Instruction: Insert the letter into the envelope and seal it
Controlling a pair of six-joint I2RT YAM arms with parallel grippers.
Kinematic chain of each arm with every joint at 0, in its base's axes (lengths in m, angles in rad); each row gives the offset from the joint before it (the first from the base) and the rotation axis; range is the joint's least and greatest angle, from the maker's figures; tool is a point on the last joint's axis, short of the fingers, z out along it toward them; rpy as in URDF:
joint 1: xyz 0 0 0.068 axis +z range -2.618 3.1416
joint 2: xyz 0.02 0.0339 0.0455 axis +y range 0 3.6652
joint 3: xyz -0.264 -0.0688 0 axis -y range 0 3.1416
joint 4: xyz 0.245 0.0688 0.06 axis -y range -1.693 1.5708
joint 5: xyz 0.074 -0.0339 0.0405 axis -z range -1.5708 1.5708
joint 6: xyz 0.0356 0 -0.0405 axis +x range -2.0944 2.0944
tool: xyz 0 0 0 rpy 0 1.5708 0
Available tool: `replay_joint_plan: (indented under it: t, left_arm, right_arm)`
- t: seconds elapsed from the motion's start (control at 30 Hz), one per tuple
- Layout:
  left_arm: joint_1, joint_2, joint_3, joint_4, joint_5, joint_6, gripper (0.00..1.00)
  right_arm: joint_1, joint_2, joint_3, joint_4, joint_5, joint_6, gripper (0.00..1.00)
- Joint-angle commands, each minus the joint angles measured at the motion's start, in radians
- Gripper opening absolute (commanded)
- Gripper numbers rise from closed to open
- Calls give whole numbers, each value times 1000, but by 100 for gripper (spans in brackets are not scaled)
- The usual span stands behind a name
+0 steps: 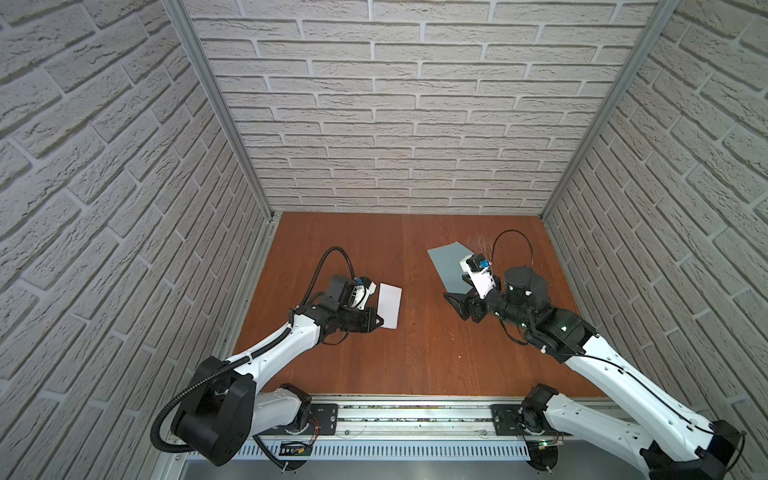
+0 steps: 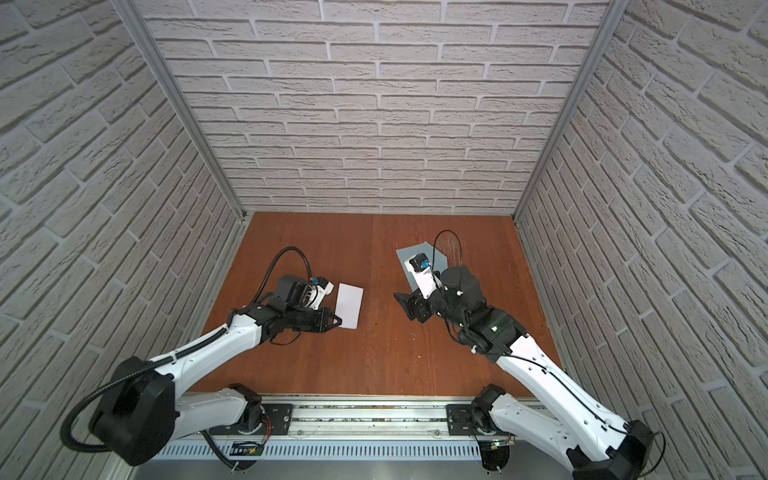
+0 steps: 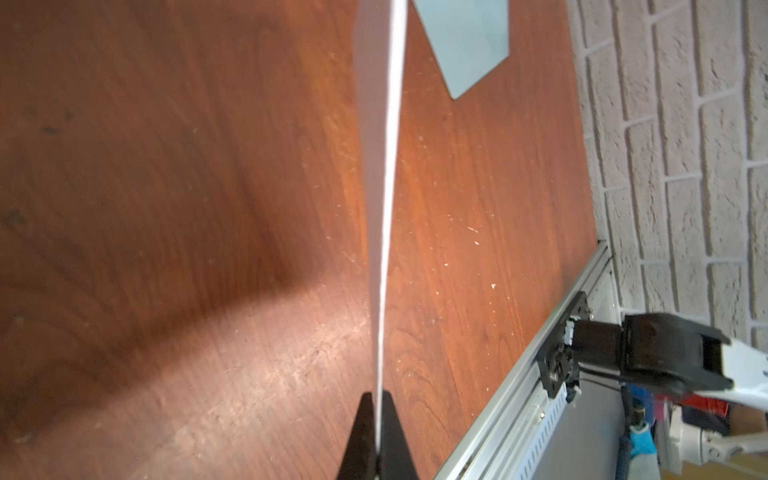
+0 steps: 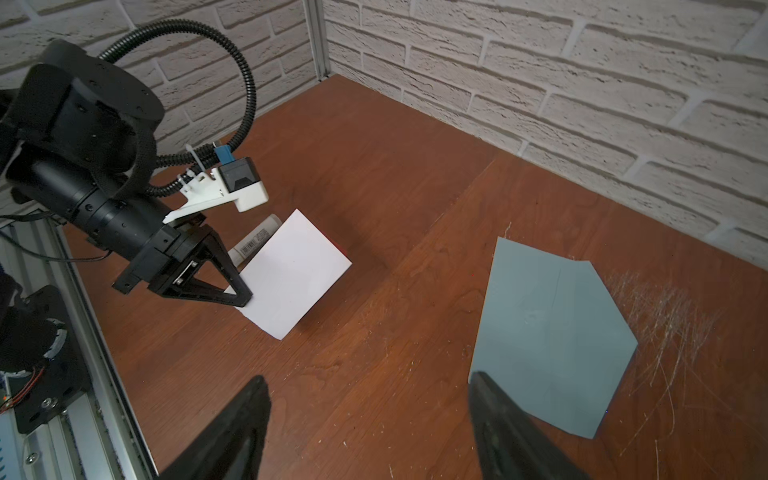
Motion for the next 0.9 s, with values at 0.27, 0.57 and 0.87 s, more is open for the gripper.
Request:
replay_joint_plan:
  t: [0.27, 0.57, 0.87]
  left_arm:
    - [47, 51, -37, -57, -74, -120, 0]
    - [67, 131, 13, -187, -148, -71, 0]
    - [80, 185, 61, -255, -195, -30, 10]
  right_arm:
    - [-6, 188, 27, -38, 34, 173, 71]
    - [-6, 172, -12, -28, 75, 184, 71]
    - [-8, 144, -38, -19, 78, 173, 72]
